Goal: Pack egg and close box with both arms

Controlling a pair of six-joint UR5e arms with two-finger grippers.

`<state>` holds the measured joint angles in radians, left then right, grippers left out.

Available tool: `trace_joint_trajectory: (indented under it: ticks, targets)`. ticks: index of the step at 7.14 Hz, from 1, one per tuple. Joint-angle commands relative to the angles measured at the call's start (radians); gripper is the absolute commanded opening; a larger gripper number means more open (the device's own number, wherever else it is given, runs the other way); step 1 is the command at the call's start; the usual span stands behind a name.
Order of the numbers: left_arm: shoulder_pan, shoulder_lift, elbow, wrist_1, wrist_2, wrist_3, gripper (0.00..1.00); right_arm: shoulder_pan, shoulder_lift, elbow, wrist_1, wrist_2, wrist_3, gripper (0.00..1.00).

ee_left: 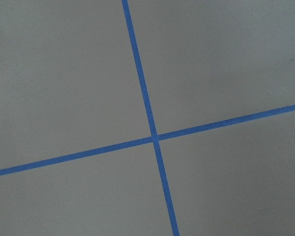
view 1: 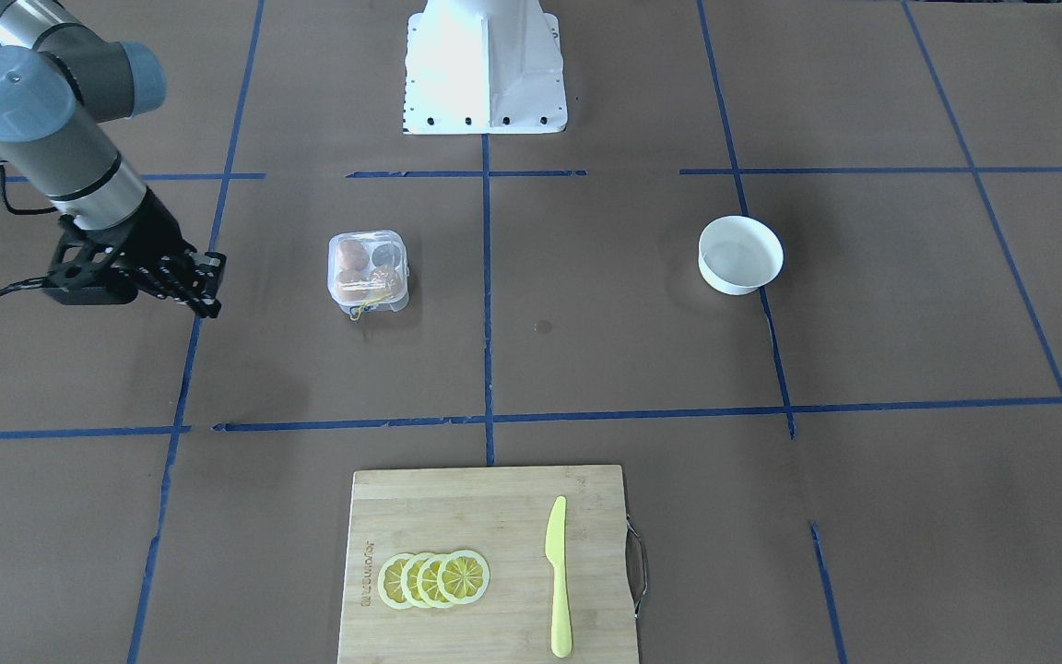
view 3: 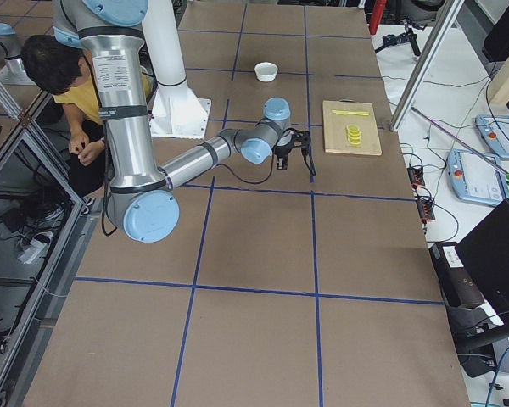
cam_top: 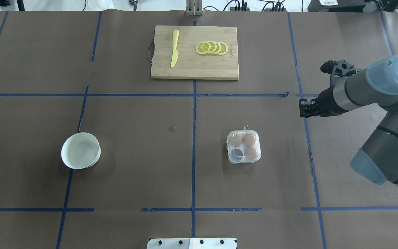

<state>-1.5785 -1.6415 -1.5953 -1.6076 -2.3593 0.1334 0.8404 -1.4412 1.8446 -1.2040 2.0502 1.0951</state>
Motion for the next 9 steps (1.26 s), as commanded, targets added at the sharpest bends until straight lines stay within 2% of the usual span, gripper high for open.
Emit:
trace_joint_trajectory:
  ticks: [1,3,4,5,7,9]
  targets:
    - [0.0,0.002,0.0,0.0,0.0,0.002,1.0,0.189,-0.141,-0.005,-0.091,0.039,-0.441,0.24]
    - [0.0,0.005,0.0,0.0,0.002,0.006,1.0,0.404,-0.269,-0.01,-0.126,0.147,-0.782,0.3]
    - [0.0,0.005,0.0,0.0,0.002,0.006,1.0,0.478,-0.304,-0.008,-0.17,0.163,-0.911,0.68]
    - [0.0,0.005,0.001,0.0,0.003,0.006,1.0,0.541,-0.323,-0.01,-0.21,0.165,-1.013,1.0]
    - [0.0,0.005,0.011,0.002,0.005,0.005,1.0,0.658,-0.324,-0.007,-0.329,0.232,-1.141,1.0]
    - [0.003,-0.001,0.023,0.0,0.009,0.002,1.0,0.669,-0.331,-0.008,-0.332,0.236,-1.144,1.0]
